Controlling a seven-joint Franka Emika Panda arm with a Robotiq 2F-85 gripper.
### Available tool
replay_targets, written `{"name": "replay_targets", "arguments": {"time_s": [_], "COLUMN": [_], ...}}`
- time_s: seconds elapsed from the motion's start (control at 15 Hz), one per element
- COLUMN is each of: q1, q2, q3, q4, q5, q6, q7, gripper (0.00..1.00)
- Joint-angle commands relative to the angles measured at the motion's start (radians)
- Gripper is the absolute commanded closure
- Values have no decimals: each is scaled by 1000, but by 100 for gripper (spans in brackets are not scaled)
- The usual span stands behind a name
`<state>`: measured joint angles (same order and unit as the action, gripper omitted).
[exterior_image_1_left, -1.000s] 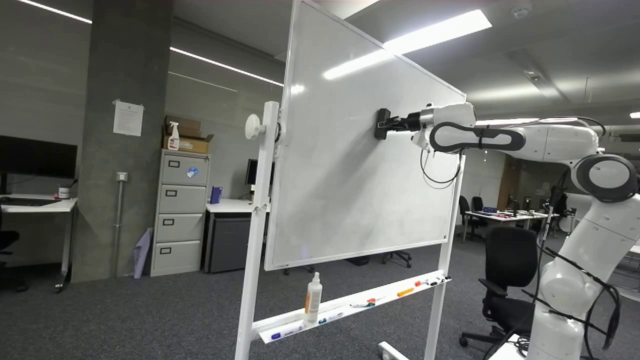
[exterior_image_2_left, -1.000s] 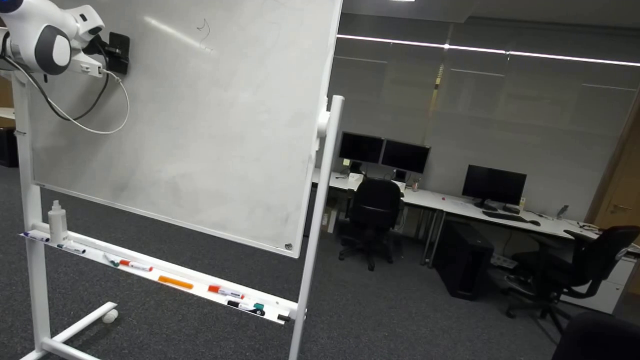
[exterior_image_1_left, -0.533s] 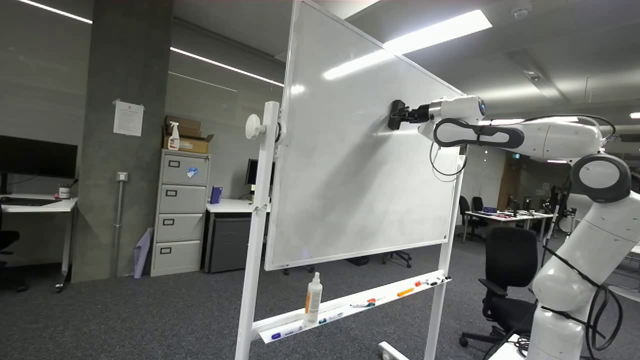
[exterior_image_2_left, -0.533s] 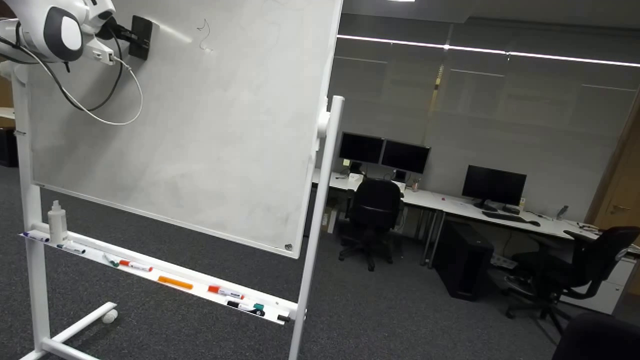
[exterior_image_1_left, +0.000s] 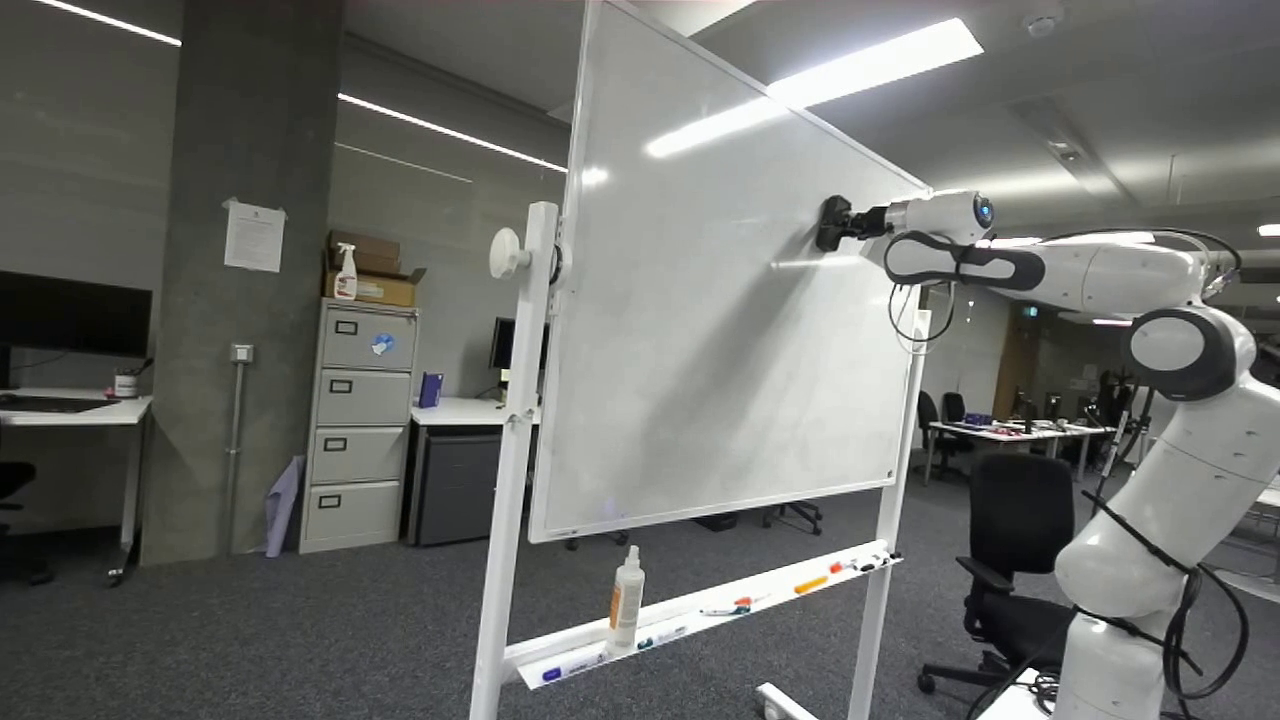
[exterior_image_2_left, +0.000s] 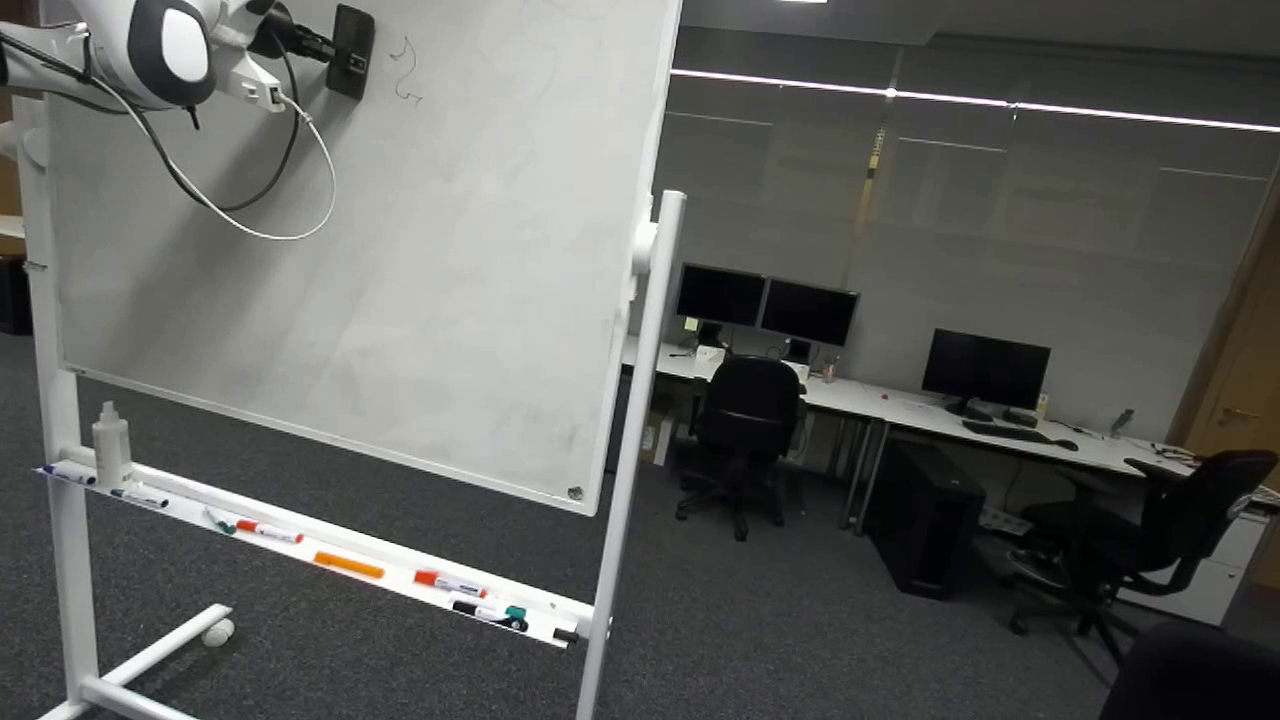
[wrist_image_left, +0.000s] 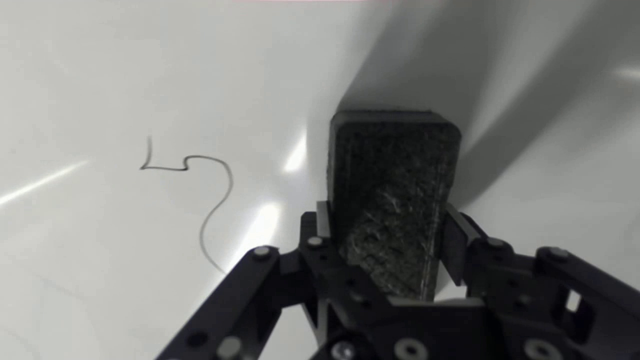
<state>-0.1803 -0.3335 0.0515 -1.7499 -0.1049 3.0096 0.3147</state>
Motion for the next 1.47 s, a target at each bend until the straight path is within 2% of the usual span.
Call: {"name": "replay_targets", "arguments": {"time_s": [0.0,0.13,0.27,0.53,0.8,1.0,1.4], "q1": [25,62,131,315,457,535,642], "q2": [105,116,121,110,86,64,27], "q3": [-71,-110,-174,-323,-454,-535,-664], "q4": [88,92,91,80,62,35,-28], "q5": [71,126,182,352,480,549,624], "q6": [29,30,27,20,7,12,22], "q7": [-61,-95,-150,-302,-416,-467,-518], "gripper": [70,70,70,70,70,70,70]}}
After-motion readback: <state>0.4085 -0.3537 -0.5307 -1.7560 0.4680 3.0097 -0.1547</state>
